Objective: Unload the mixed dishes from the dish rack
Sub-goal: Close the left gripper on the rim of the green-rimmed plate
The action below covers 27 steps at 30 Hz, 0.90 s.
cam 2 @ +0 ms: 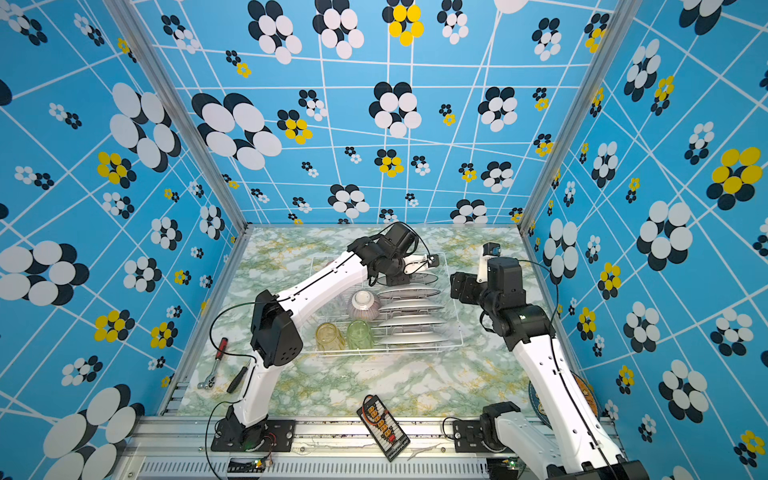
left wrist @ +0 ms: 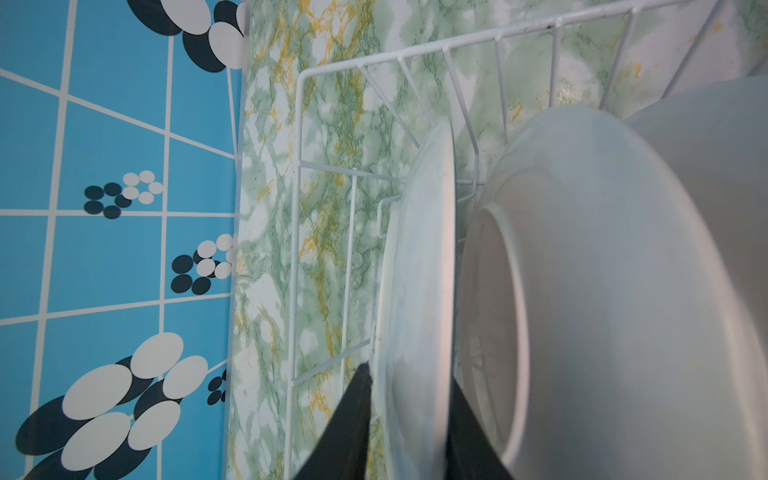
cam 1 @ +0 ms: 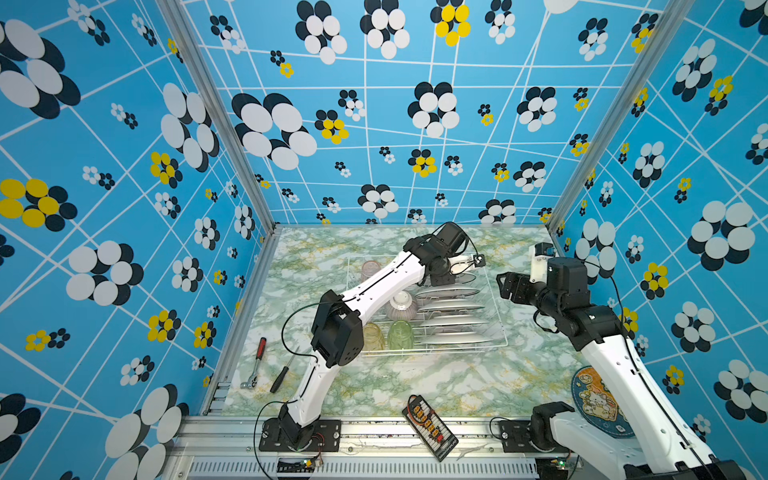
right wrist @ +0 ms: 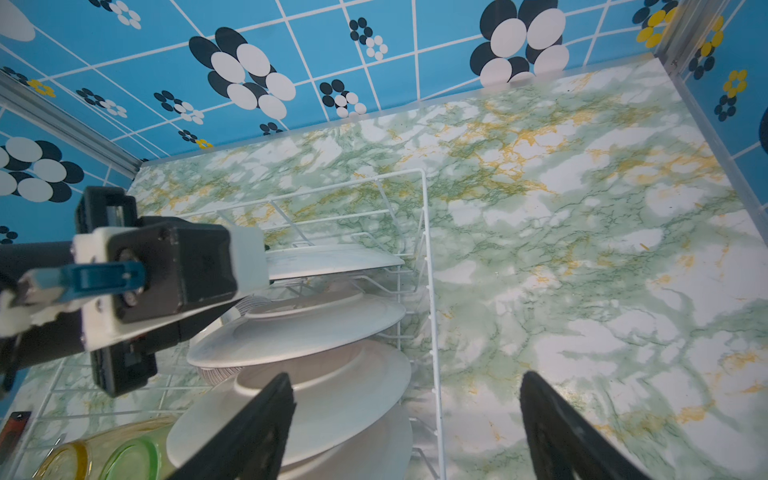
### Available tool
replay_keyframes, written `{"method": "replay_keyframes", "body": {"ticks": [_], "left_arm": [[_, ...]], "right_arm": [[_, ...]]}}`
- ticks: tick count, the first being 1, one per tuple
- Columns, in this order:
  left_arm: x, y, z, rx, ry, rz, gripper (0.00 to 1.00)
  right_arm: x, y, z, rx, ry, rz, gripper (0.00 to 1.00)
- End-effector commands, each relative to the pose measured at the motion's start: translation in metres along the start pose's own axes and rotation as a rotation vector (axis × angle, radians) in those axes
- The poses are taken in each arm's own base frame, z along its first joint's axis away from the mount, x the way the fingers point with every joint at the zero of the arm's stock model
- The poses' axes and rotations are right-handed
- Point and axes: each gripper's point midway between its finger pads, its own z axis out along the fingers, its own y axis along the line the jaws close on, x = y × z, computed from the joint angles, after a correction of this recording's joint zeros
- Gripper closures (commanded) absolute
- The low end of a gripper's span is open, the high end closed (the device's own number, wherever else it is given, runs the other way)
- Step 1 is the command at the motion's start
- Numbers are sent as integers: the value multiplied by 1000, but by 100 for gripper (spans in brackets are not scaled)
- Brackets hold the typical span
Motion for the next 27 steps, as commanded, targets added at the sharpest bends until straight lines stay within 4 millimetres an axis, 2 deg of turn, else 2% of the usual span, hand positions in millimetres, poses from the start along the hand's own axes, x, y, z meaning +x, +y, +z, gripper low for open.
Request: {"method": "replay_keyframes", "body": {"ticks": [1, 5, 11, 16, 22, 27], "left_arm": [[4, 6, 5, -9, 15, 19, 74], [4, 8, 8, -8, 19, 15, 82], [8, 8, 14, -1, 39, 9, 89], [12, 13, 22, -37, 61, 7, 100], [16, 23, 31, -127, 95, 32, 100], [8, 39, 21, -270, 62, 38, 100]], "right_arm": [[0, 0, -1, 0, -23, 11, 13], [1, -1, -1, 4, -24, 14, 13], [2, -1, -3, 5, -27, 16, 13], [4, -3, -4, 13, -32, 22, 13], [5, -4, -4, 15, -31, 28, 13], [6, -5, -5, 19, -37, 33, 13]]}}
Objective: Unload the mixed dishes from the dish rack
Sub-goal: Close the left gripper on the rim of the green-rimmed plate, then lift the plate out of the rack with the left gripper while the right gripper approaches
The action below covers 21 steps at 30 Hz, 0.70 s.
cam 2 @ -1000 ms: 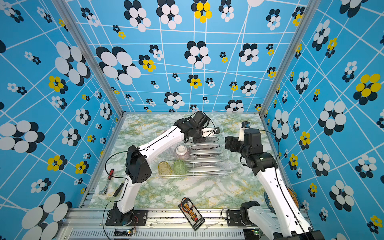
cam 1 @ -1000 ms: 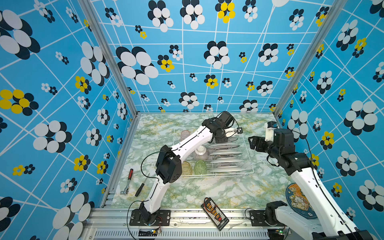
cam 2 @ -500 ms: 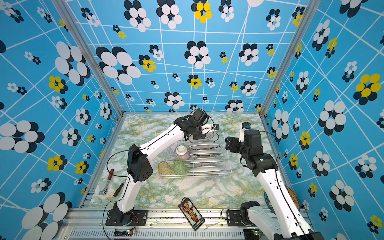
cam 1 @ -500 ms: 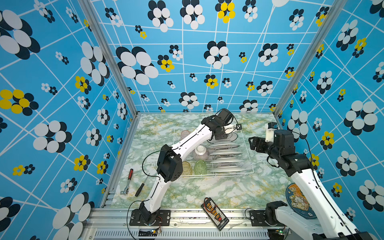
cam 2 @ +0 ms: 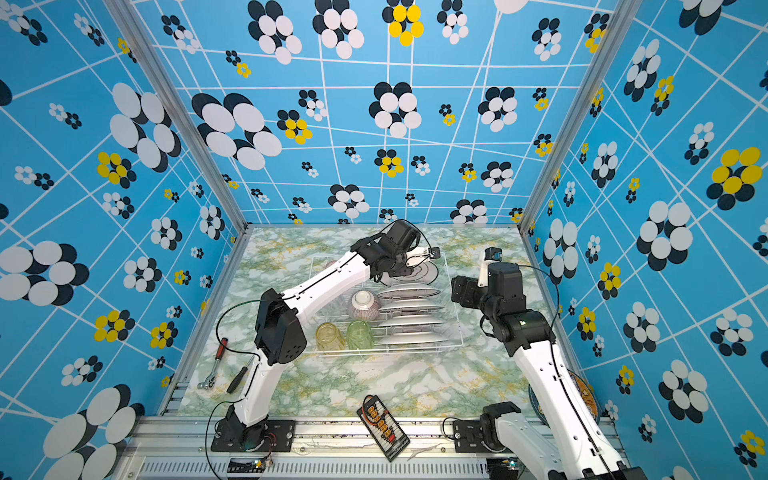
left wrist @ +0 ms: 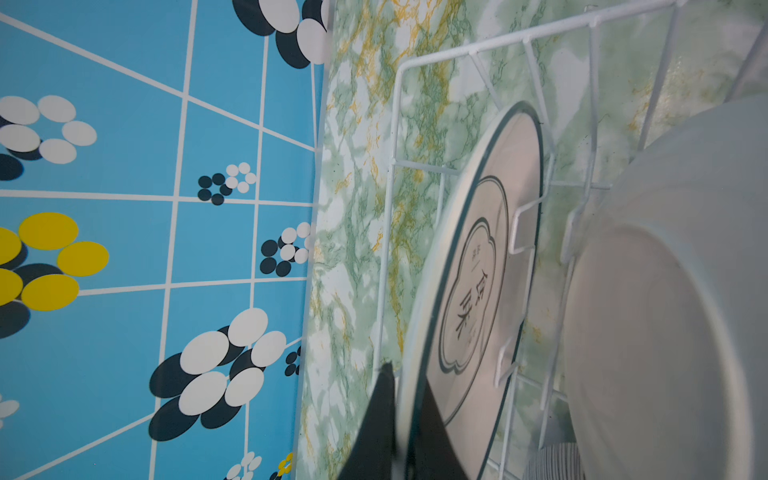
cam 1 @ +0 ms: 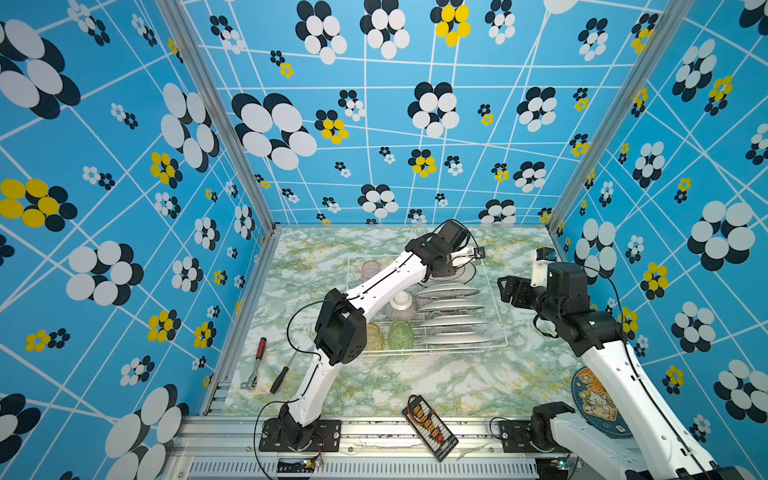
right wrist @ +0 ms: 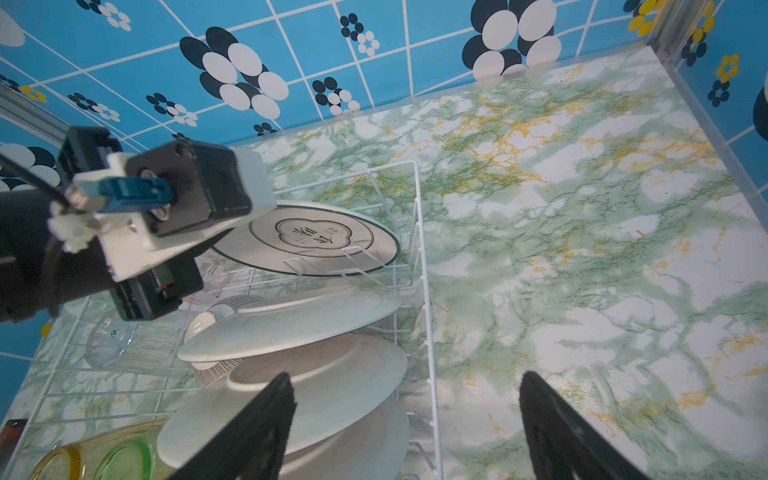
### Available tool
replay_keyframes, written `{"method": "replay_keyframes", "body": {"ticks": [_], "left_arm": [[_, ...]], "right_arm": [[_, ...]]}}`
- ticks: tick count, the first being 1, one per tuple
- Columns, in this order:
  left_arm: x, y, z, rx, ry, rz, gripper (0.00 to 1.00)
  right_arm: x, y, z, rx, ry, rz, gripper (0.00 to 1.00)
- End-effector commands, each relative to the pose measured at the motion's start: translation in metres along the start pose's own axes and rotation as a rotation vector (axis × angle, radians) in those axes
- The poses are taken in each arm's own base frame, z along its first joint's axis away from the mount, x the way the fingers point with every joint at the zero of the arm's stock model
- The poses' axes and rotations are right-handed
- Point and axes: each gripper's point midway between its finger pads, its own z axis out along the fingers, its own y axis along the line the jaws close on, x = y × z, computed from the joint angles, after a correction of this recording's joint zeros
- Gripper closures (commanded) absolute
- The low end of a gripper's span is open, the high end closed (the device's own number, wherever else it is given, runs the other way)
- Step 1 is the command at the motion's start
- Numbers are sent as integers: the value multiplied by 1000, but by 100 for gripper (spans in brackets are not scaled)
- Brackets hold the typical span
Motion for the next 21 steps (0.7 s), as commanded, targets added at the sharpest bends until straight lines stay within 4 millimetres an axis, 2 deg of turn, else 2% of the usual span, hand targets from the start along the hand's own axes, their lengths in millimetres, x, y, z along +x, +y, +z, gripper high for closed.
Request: {"method": "replay_keyframes", "body": {"ticks": [1, 10, 16, 20, 21], "left_arm": [[5, -1, 6, -78, 15, -7, 100], [-20, 32, -44, -317, -132, -62, 100], [-23, 60, -83, -400, -177, -121, 100], [-25, 68, -106, -419, -219, -142, 100], [-26, 72, -118, -426, -239, -154, 100]], "right_arm": [[-1, -1, -2, 10, -26, 13, 13], [-2, -2, 0, 7, -45, 37, 14], [-1, -2, 2, 6, -45, 38, 15], [-1, -1, 2, -2, -48, 42, 15], [-1, 0, 2, -3, -48, 42, 15]]}}
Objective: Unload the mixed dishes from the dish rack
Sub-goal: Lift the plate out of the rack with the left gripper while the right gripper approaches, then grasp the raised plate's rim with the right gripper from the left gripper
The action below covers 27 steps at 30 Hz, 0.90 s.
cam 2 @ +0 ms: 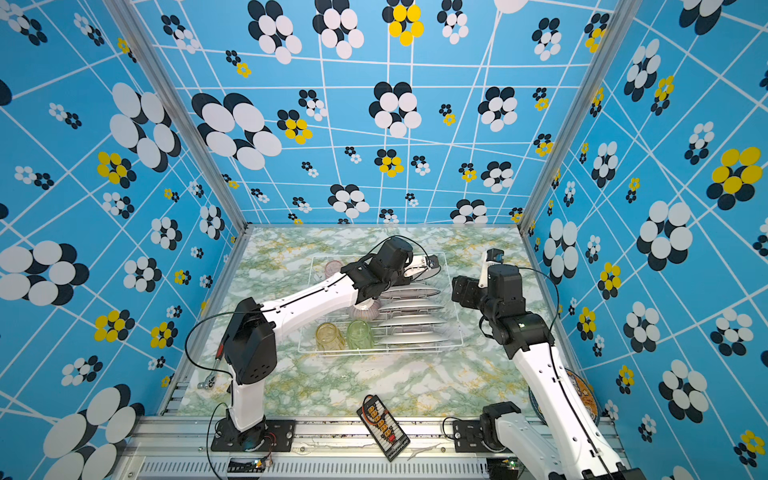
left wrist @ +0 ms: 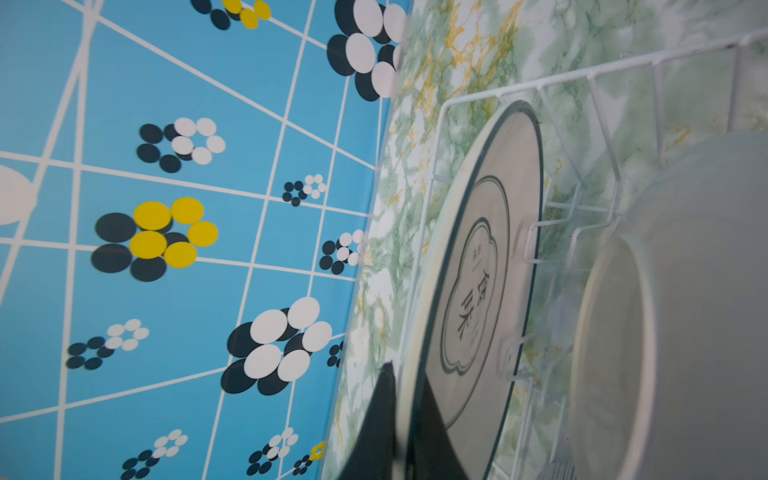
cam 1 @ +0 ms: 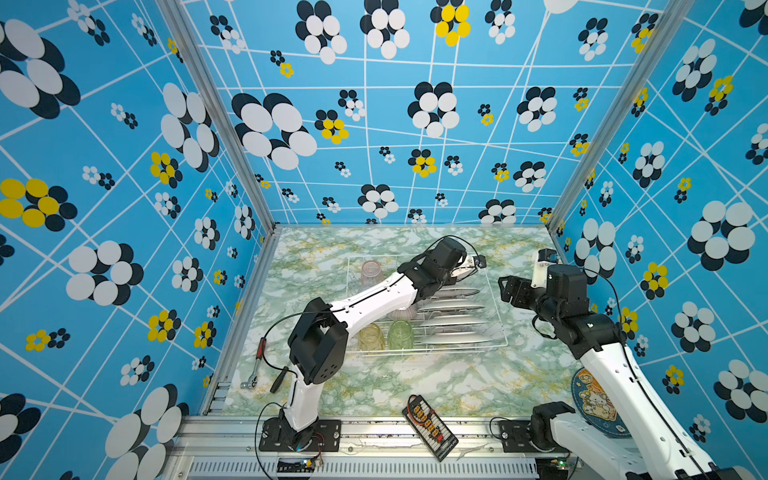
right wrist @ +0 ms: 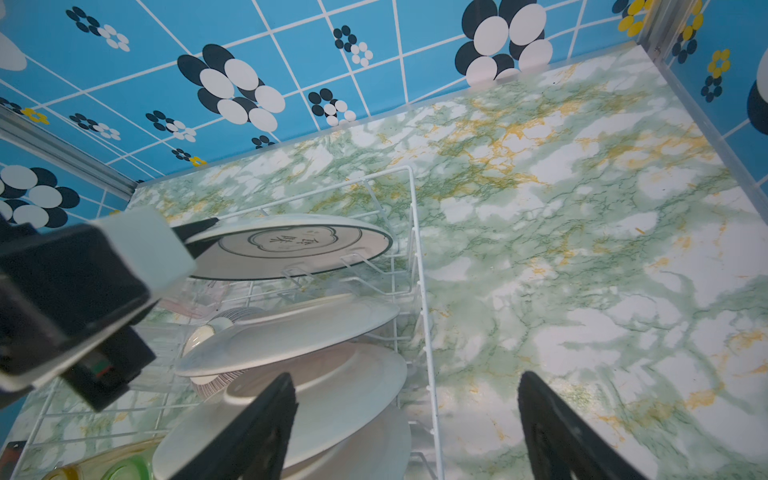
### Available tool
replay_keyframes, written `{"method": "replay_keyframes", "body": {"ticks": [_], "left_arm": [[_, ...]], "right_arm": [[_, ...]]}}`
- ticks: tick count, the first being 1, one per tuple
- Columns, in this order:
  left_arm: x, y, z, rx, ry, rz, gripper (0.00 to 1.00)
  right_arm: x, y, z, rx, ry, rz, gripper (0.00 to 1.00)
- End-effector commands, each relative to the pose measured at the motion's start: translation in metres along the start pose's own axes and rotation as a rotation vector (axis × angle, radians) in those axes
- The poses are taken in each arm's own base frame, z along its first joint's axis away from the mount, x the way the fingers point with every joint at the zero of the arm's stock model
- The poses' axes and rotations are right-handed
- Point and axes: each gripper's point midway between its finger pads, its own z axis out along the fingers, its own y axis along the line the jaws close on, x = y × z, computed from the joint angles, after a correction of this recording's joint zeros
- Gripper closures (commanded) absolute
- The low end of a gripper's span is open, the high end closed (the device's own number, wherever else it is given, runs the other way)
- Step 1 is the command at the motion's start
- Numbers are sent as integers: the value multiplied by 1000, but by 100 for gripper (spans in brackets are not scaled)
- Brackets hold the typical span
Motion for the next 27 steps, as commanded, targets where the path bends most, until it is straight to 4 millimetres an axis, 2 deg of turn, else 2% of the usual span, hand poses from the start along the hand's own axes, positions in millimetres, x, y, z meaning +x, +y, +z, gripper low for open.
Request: {"method": "replay_keyframes", "body": {"ticks": [1, 5, 8, 11, 13, 17, 20, 27], "left_arm": [[-27, 76, -55, -196, -126, -137, 100], [-25, 96, -85, -181, -167, -261, 100], [-16, 113, -110, -93, -221, -460, 100], [-7, 122, -129, 32, -288, -668, 100], [-2, 118, -136, 163, -328, -806, 100], [4, 110, -139, 408, -403, -1033, 100], [7, 106, -136, 531, -447, -1142, 100], [8, 95, -123, 657, -468, -1217, 100]], "right_arm": [[-3, 4, -1, -17, -27, 11, 14], [-3, 10, -1, -56, -25, 14, 15], [-4, 24, -2, -133, -31, 28, 16], [-7, 48, -5, -277, -45, 45, 17], [-11, 65, -8, -386, -58, 70, 20], [-19, 96, -14, -587, -75, 124, 28], [-24, 111, -16, -700, -76, 174, 31], [-32, 121, -7, -775, -84, 244, 36]]}}
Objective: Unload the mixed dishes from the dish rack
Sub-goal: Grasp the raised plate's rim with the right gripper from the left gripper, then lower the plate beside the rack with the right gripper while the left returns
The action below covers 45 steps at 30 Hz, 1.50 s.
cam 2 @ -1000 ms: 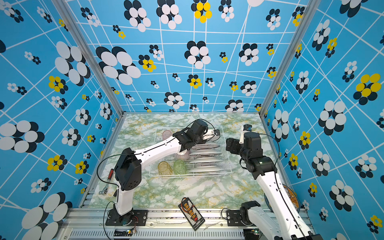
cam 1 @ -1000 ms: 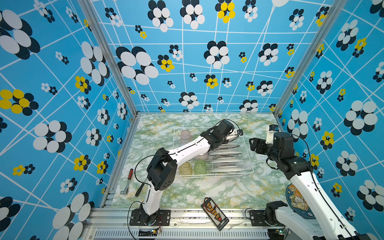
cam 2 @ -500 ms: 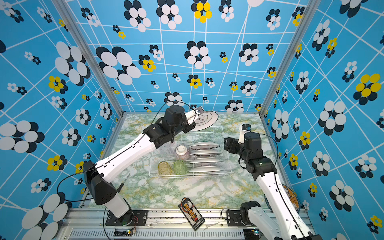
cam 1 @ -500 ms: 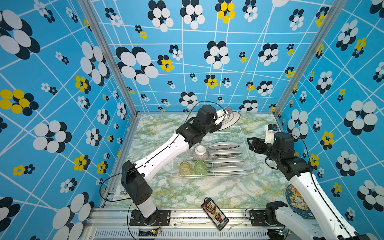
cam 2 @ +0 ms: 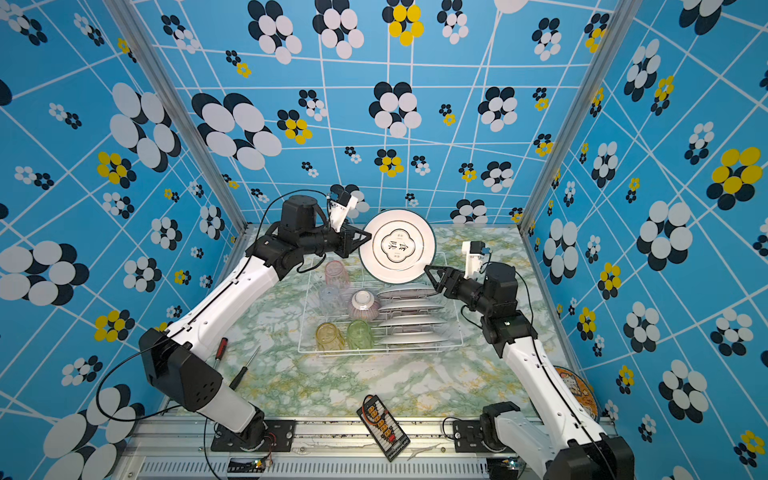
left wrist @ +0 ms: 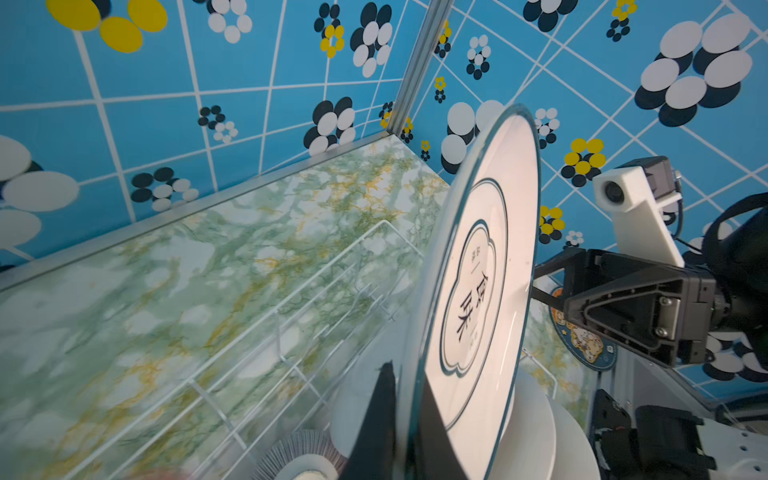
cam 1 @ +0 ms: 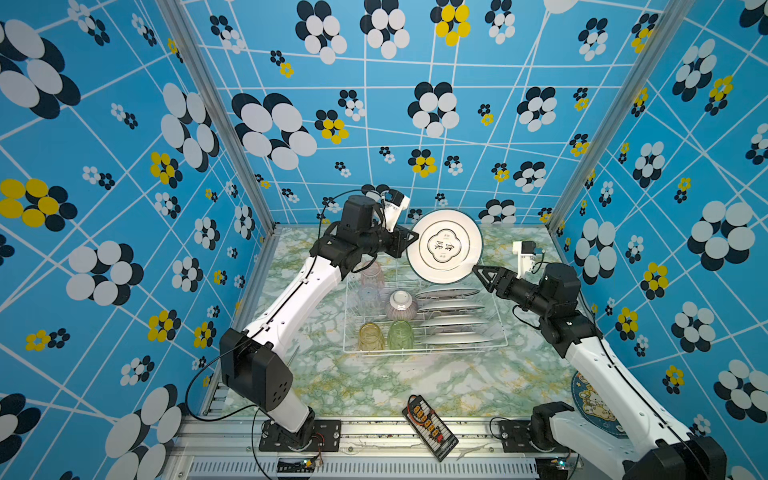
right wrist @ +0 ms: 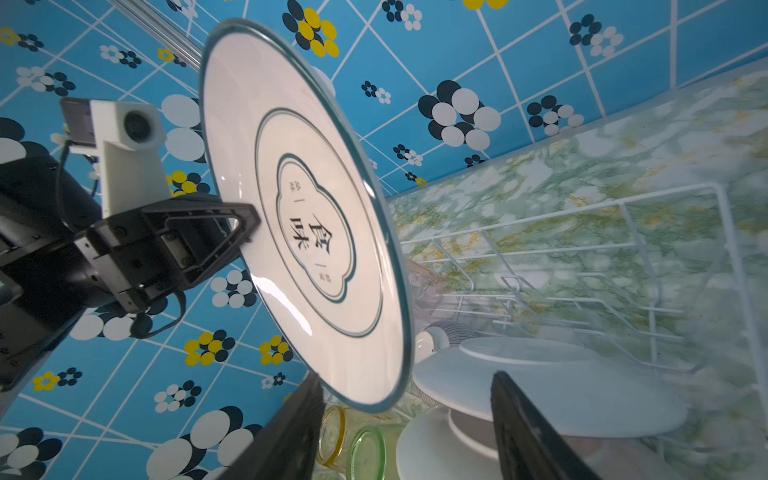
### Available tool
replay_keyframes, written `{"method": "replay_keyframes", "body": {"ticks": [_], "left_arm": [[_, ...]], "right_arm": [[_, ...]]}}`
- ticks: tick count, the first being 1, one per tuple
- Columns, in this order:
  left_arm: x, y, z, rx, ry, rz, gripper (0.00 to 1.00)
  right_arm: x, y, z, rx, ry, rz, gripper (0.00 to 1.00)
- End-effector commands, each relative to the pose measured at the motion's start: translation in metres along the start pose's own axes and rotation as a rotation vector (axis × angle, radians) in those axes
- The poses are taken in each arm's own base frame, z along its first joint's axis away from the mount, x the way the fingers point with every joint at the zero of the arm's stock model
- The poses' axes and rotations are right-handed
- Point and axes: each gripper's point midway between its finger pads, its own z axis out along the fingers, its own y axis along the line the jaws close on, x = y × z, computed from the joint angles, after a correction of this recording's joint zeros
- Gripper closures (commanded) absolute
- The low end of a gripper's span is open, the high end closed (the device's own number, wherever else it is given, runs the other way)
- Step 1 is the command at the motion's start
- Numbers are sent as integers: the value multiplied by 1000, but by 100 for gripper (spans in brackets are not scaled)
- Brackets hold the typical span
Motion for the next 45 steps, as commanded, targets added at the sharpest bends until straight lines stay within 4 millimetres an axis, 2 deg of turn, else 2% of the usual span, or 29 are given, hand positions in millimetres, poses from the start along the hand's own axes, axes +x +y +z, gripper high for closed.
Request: {"method": "replay_keyframes", "body": {"ticks": [1, 3, 8, 12, 15, 18, 21, 24, 26, 31, 34, 37, 40, 45], "left_arm": [[-13, -25, 2, 162, -42, -41, 100], [-11, -25, 7, 186, -39, -59, 100], [-3, -20, 19, 216, -26, -100, 100], [3, -15, 22, 205, -18, -110, 100], [8, -9, 22, 166, -1, -107, 100], [18, 3, 18, 66, 8, -74, 77], [35, 22, 5, -71, 19, -28, 67], [58, 40, -13, -211, 33, 9, 65], [70, 44, -25, -276, 34, 46, 64], [92, 17, -38, -346, 49, 239, 64], [101, 5, -37, -311, 70, 275, 65], [108, 0, -33, -288, 102, 303, 64], [113, -4, -27, -282, 133, 330, 64], [114, -11, -14, -256, 164, 346, 60]], "right_arm": [[-11, 24, 2, -122, -35, 6, 36], [-14, 24, 3, -119, -48, 7, 41], [-17, 22, 7, -117, -56, 22, 65], [-20, 20, 5, -102, -75, 30, 98], [-23, 19, 1, -79, -95, 25, 100], [-29, 17, -6, -48, -133, 19, 100], [-43, 8, -22, 26, -198, 20, 100], [-64, -22, -49, 177, -281, 37, 100], [-74, -45, -68, 300, -324, 49, 100], [-92, -107, -118, 559, -435, 121, 100], [-90, -144, -140, 690, -449, 167, 100], [-76, -179, -144, 767, -410, 229, 100], [-60, -205, -134, 783, -369, 284, 100], [-45, -232, -112, 729, -336, 376, 100]]}}
